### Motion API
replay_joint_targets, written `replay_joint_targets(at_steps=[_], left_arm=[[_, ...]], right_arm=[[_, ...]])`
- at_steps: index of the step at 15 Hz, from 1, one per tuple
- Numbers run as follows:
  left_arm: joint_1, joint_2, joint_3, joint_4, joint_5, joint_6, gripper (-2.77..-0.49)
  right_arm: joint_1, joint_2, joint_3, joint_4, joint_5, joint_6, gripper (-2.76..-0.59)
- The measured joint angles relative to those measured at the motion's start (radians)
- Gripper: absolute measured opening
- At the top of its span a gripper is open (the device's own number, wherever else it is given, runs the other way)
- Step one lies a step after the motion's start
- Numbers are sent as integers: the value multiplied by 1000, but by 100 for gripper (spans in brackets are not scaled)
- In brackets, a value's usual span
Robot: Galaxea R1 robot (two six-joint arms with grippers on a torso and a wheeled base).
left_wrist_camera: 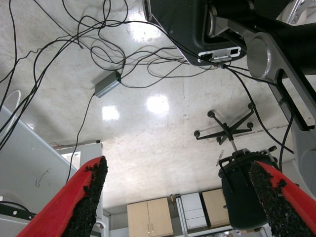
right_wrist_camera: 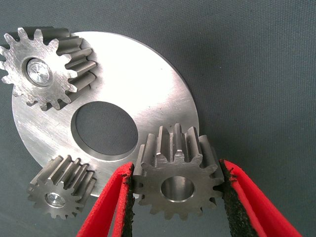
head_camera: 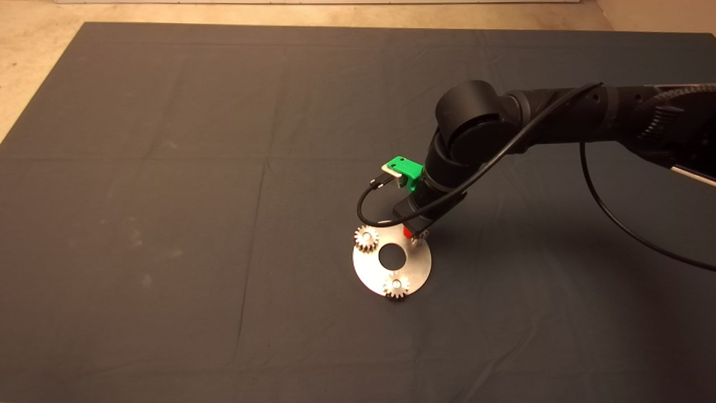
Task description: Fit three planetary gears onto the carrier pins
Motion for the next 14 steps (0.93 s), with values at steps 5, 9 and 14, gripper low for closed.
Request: replay_joint_targets(at_steps=[5, 9, 14], left_arm=[[0, 0, 0, 0, 0, 0, -122], [0, 0, 0, -5, 0, 0, -122], [0, 0, 0, -7, 0, 0, -122]], right_arm=[[-8, -1, -14, 1, 0, 0, -231], [-10, -1, -19, 1, 1, 0, -231], [-11, -1, -19, 9, 2, 0, -231]])
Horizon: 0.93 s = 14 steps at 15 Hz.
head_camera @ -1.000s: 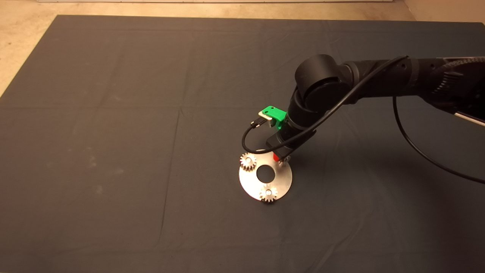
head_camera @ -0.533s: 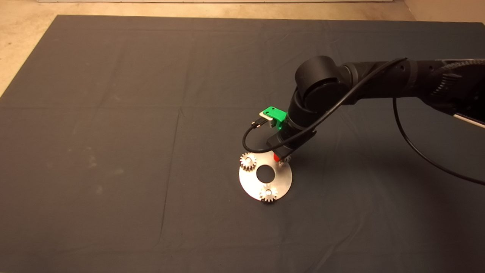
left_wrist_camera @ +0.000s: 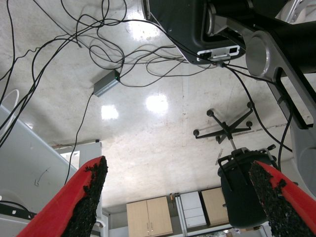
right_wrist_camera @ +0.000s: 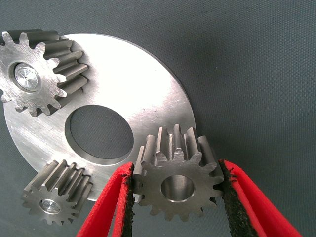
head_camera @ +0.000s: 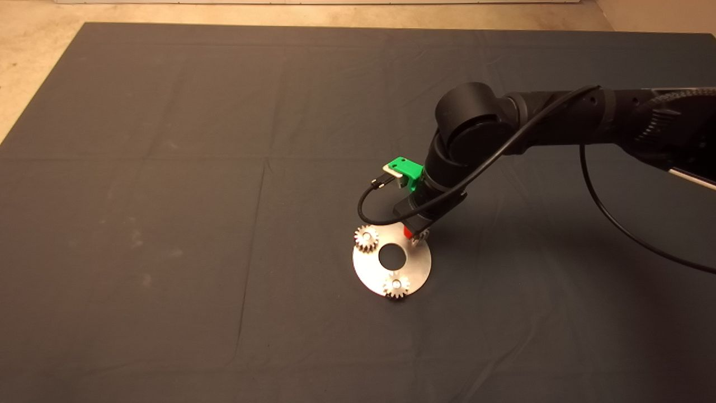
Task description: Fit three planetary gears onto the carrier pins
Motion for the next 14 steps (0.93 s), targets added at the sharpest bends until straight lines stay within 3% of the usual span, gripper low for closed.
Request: replay_joint_targets(at_steps=[6, 14], left_arm=[[0, 0, 0, 0, 0, 0, -122], [0, -3, 0, -1, 0, 0, -122]], right_arm=[[-5, 0, 25, 7, -6, 0, -231], [-7, -13, 42, 9, -4, 0, -231]])
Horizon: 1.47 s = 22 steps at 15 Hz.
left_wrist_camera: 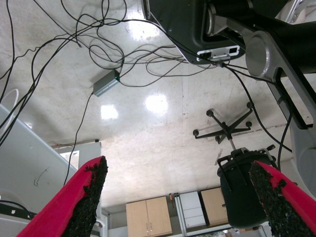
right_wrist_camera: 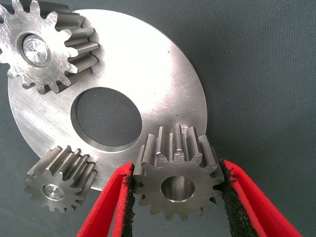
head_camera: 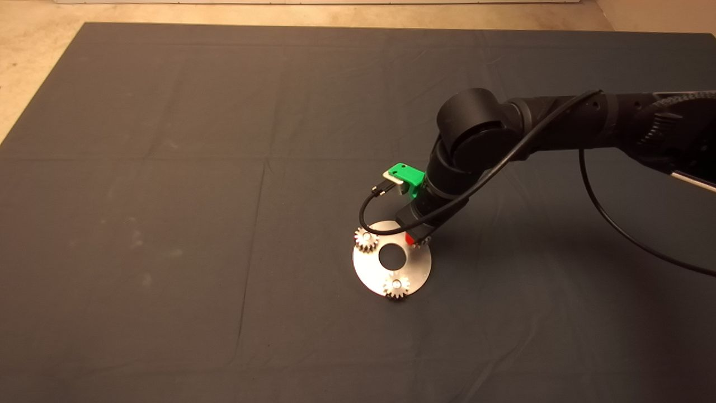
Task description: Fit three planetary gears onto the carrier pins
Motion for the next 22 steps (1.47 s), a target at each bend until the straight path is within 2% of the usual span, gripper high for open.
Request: replay_joint_targets(at_steps=[4, 10, 14, 17, 22], left_arm=[[0, 0, 0, 0, 0, 0, -122], [0, 0, 0, 0, 0, 0, -122], [0, 0, 0, 0, 0, 0, -122], [0, 0, 0, 0, 0, 1, -122], [0, -1, 0, 0, 0, 1, -122]], right_arm=[[0, -18, 4, 1, 14, 0, -231], [0, -24, 8, 0, 16, -1, -231], [0, -23, 15, -3, 15, 0, -231], [-1, -20, 23, -6, 6, 0, -231], [0, -17, 27, -11, 5, 0, -231]])
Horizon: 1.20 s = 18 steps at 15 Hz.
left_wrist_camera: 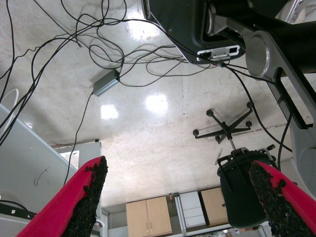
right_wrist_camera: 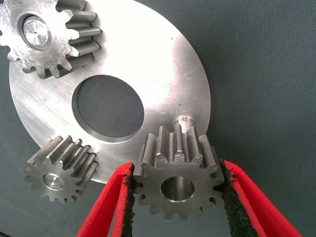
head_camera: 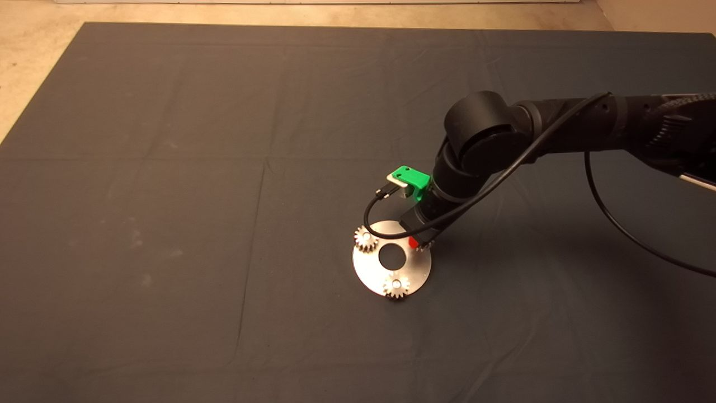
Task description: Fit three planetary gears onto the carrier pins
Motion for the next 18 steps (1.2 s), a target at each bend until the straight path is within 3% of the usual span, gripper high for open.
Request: replay_joint_targets(at_steps=[18], left_arm=[[0, -35, 0, 0, 0, 23, -122]], right_arm=[[8, 15, 1, -49, -3, -1, -231]])
